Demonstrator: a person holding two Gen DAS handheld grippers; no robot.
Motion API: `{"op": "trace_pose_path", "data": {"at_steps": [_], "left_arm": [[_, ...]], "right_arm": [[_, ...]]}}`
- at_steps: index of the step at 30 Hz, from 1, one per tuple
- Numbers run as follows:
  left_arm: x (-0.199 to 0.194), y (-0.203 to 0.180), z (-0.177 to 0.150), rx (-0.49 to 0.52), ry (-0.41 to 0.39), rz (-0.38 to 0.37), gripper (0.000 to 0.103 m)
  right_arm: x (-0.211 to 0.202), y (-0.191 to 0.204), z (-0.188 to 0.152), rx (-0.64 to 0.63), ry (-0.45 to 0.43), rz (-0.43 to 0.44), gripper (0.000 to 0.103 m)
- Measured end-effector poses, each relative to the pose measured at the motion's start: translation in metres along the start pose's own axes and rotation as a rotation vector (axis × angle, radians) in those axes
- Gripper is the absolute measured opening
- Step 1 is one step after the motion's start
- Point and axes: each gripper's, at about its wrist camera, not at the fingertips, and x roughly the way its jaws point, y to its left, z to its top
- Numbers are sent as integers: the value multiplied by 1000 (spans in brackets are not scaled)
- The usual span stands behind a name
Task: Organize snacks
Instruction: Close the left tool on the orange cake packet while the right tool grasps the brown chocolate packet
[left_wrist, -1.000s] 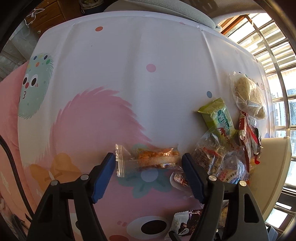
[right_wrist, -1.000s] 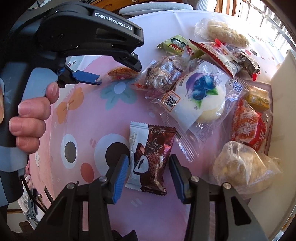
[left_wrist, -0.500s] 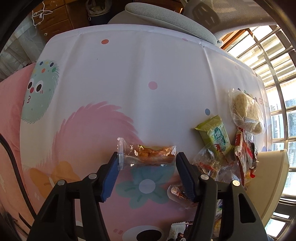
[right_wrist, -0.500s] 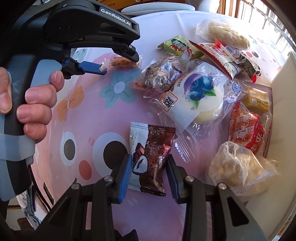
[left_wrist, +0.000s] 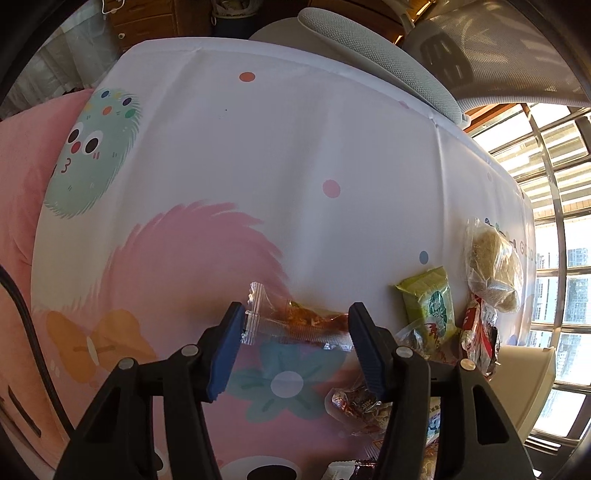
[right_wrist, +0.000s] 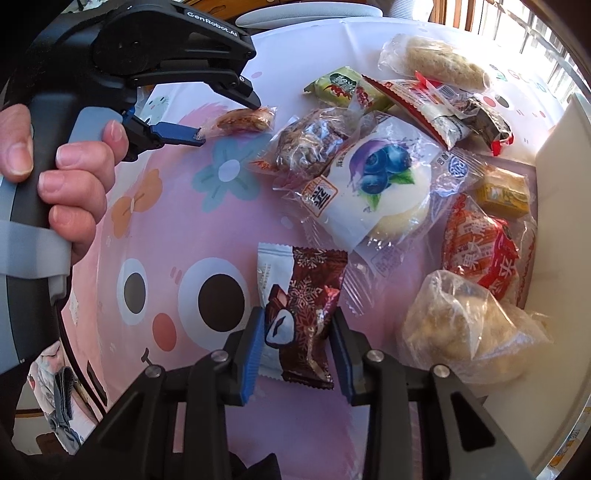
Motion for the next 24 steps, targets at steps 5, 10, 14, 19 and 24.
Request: {"op": "trace_pose_path", "data": {"at_steps": [5,10,14,19,24], "left_arm": [[-2,1,-1,-28,-27,-2,39],[0,10,2,-70,-12,-35,17],[0,17,1,-90,-2,-34,3],[1,32,-6,-133,37,-84,1],[-10,34,-12,-95,29,-111,1]], "right_arm": [[-3,-11,-1,19,1,-9,33],[-7,-17,-2,42,2,-20,33],[-12,-22,-7,60,2,-31,33],[-16,-25,-11,74,-5,-40,33],[-23,-27,-22,92,-20,-58,33]]}}
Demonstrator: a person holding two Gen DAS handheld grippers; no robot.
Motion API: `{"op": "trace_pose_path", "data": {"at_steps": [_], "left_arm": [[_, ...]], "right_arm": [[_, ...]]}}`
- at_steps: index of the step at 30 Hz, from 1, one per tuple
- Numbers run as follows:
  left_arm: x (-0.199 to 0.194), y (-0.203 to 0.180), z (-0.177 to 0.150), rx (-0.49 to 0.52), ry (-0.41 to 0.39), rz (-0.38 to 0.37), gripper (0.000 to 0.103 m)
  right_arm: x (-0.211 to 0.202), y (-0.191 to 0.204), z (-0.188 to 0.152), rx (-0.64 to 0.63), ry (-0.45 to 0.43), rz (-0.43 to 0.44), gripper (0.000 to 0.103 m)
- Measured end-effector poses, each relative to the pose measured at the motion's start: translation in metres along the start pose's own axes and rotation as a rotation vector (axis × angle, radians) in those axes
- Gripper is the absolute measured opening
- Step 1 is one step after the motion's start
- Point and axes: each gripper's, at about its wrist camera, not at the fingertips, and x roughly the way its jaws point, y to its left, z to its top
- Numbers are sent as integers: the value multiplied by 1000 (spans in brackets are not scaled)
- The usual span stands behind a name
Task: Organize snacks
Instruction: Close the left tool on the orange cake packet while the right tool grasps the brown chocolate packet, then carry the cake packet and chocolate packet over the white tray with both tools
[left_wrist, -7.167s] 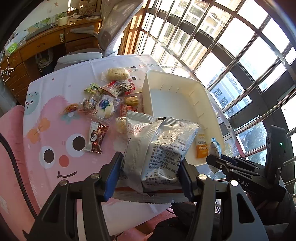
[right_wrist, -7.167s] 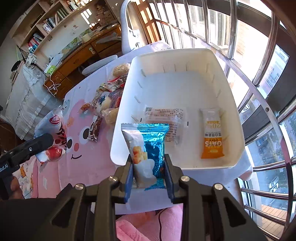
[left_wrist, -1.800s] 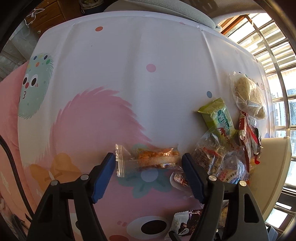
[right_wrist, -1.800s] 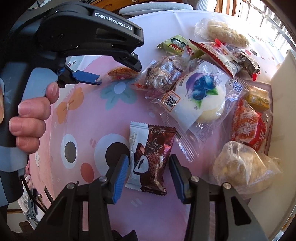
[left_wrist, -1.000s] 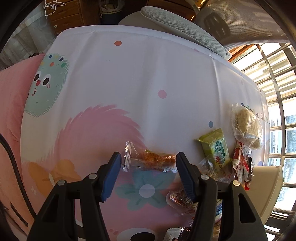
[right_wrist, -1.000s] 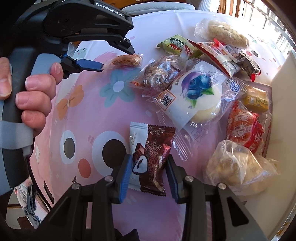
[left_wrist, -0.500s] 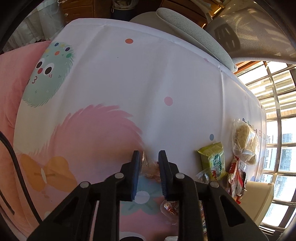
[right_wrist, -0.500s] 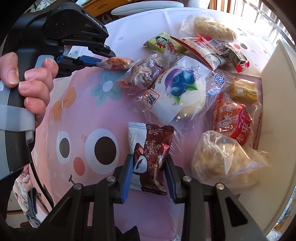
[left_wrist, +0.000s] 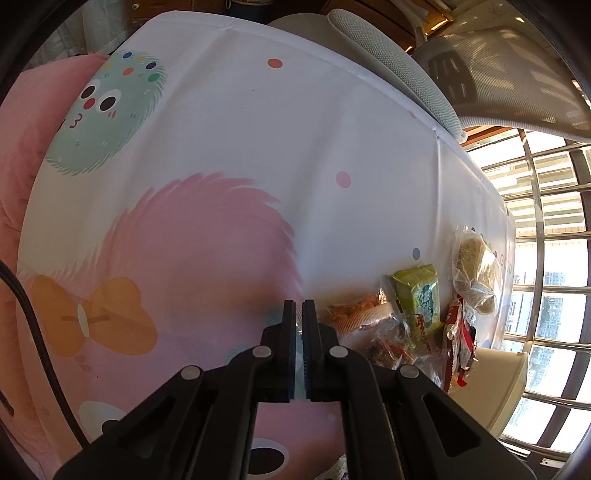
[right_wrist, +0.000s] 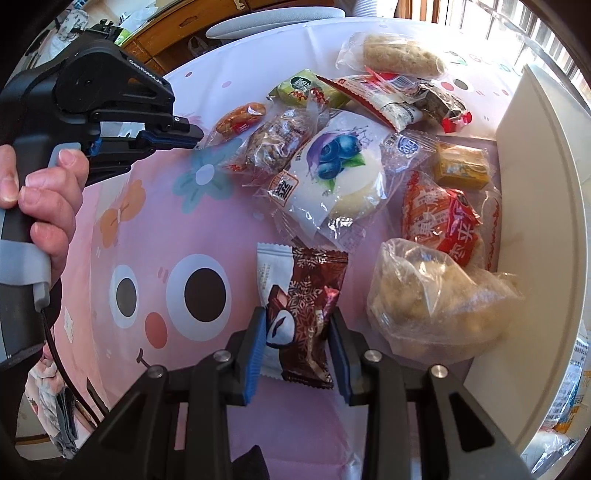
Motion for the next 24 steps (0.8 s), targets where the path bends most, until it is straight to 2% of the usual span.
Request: {"op": "trace_pose_path", "data": {"at_steps": [6,10,13,15,17,21,24], "left_arm": [[-24,-1,-8,48,-5,-28,0],[-32,-12,-12,171,0,-48,1],[-34,-24,-14,264,-3,-38,7],[-36,-28,-15,327,-6,-27,12],[-35,-36,-16,399,-5,-6,22],[-32,-49,-20,555,-29,70,27],[-25,-55,-21,635,-31,92,28]], "right_arm": [[-11,-6,-7,32,-25,-12,33],[-25,-9,-9,51,-51,-21,33],[-37,-11,-13,72,-65,-19,33],[-45,-11,-9,83,-76,-20,33],[-54,-13,-10,96,-86,-19,33],[-68,-20,-12,126,-99,-19,33],[-77,-25,-15,144,-108,-28,33]]}}
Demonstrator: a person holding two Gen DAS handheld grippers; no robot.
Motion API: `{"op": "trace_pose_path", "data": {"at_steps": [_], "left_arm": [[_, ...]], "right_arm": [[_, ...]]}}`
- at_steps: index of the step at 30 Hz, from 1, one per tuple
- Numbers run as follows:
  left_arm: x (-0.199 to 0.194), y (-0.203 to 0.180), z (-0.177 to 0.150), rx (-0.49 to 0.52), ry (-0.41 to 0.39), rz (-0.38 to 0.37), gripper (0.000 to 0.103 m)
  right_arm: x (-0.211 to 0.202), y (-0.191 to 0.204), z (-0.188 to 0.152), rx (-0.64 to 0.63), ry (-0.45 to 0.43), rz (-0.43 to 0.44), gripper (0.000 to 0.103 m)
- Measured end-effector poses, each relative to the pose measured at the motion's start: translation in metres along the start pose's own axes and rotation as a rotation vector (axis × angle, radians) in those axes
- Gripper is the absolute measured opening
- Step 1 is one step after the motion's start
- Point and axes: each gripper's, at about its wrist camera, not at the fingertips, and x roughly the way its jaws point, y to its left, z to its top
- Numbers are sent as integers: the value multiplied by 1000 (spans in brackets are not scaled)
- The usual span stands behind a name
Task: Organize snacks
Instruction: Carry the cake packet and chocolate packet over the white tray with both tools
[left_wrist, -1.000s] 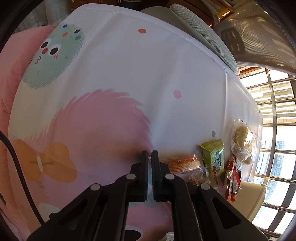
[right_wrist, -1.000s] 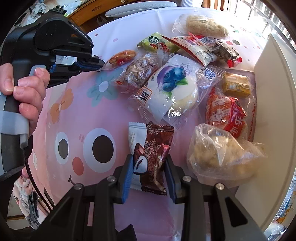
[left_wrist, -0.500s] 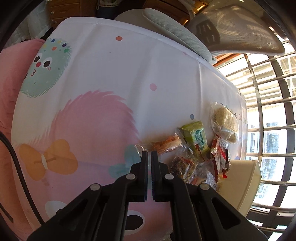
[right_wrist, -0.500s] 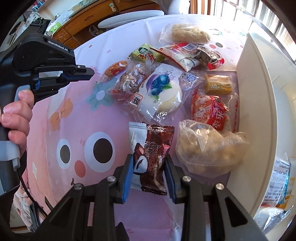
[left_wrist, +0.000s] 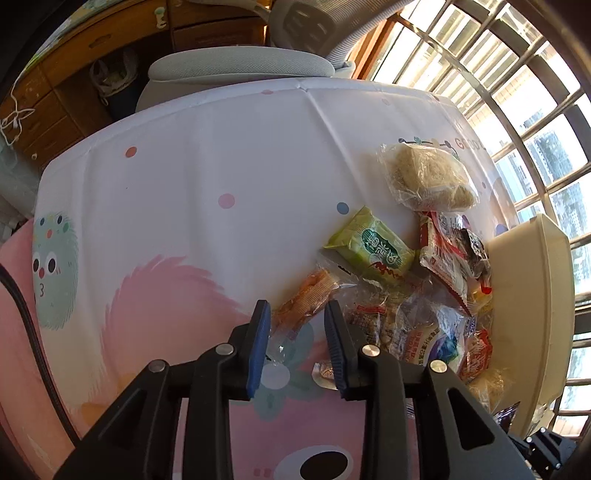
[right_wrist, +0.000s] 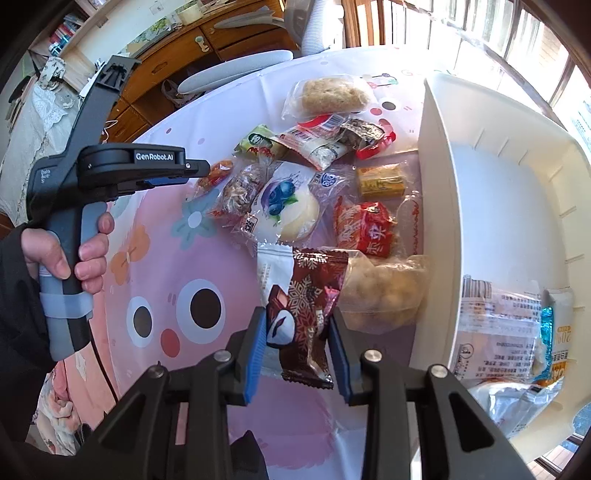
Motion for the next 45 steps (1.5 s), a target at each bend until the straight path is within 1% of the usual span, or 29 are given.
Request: {"op": "trace_pose_path", "data": {"at_steps": [4,8,10,11,13,14,15,16,20,25,29,33,38,45], "left_arm": [[8,0,0,38,1,26,29],[13,-1,0,70,-7,33,31],[18,-3,1,77,5,31,31],[17,-4,1,83,-9,32,31],[19,-4,1,85,-8,25,31],[19,-5,1,86,-16,28,27],[19,-4,1,85,-16,32,26],[19,-4,1,85,-18,34,20],[16,-3,-2,83,-17,22,17],[-6,-1,-12,87,-38,9,17],[-30,2,-27,81,-48,-10,17],[-59,4,-48,76,-61,-21,17],[-90,-3,-77,97,-73,-24,17],[-129,-13,-121,110,-110,-60,17]], "right_arm": [[-9,-5,1,20,-10,-18,33],[-14,-5,-1,33,-17,-31,33],[-15,-4,-2,39,-17,-36,33],[-17,-5,-3,42,-18,-38,33],[-19,-4,-5,49,-18,-41,33],[-17,-4,-5,52,-17,-43,33],[-18,-3,-5,55,-16,-44,33],[-18,-3,-7,57,-16,-45,33],[-24,0,-13,68,-23,-45,33],[-33,5,-21,91,-37,-35,33],[-43,9,-29,113,-53,-21,33],[-60,17,-39,111,-91,-20,33],[-82,23,-54,111,-139,-20,33],[-108,19,-82,134,-208,-26,33]]}}
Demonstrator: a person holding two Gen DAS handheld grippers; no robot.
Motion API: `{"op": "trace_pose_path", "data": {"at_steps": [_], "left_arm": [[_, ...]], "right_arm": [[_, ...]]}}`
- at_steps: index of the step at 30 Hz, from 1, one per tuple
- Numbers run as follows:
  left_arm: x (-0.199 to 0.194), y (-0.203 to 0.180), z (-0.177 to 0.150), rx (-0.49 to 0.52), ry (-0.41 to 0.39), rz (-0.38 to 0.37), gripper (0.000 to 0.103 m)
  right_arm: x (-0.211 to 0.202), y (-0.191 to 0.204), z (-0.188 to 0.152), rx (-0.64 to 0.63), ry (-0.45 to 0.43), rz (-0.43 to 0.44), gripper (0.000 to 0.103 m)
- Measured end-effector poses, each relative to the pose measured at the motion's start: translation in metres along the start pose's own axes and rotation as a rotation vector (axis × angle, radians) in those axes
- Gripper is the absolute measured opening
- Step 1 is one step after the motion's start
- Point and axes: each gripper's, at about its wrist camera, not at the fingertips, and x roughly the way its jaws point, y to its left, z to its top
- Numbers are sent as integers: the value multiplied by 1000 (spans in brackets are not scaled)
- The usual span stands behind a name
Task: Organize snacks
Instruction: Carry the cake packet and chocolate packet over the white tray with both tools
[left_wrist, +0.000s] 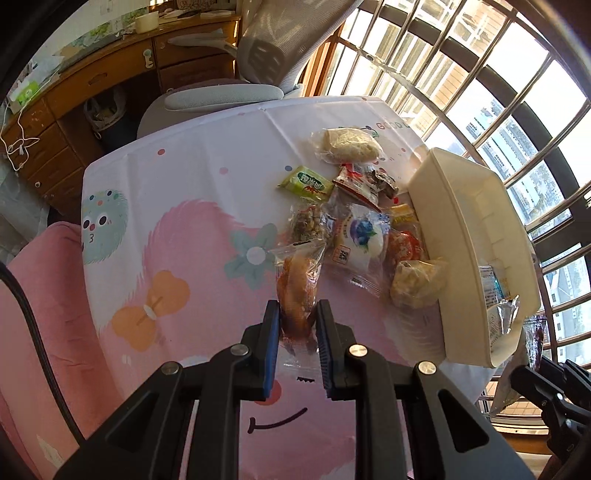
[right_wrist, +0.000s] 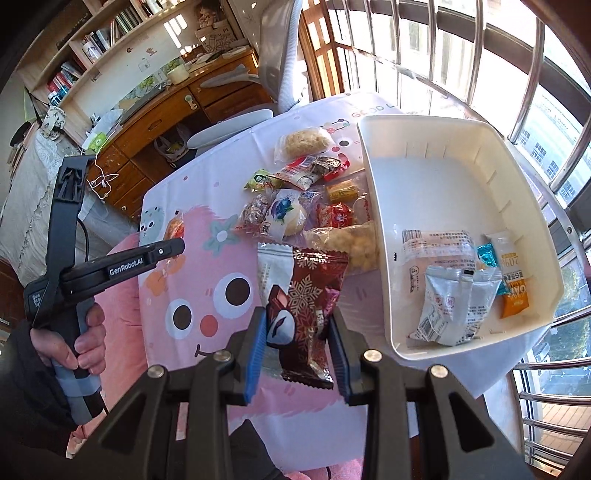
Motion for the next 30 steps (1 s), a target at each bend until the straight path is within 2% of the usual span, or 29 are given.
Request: {"op": "trace_pose_path", "data": {"at_steps": [6,15,21,30], "left_arm": [[-31,-22,-30,2,-39,-52,17],[-56,-65,-58,19,-65,-113,17],[-60,-97,-64,-1,-83,-143,17],[-53,-157,-56,-42,-127,-181,17]], "right_arm": [[-19,-17,-15,41,-50,3,33],[-42,-56,-25,95,-100,19,33],[-50,-96,-23,123,-99,36,33],[-56,-155,-1,99,-66,66,33]]}}
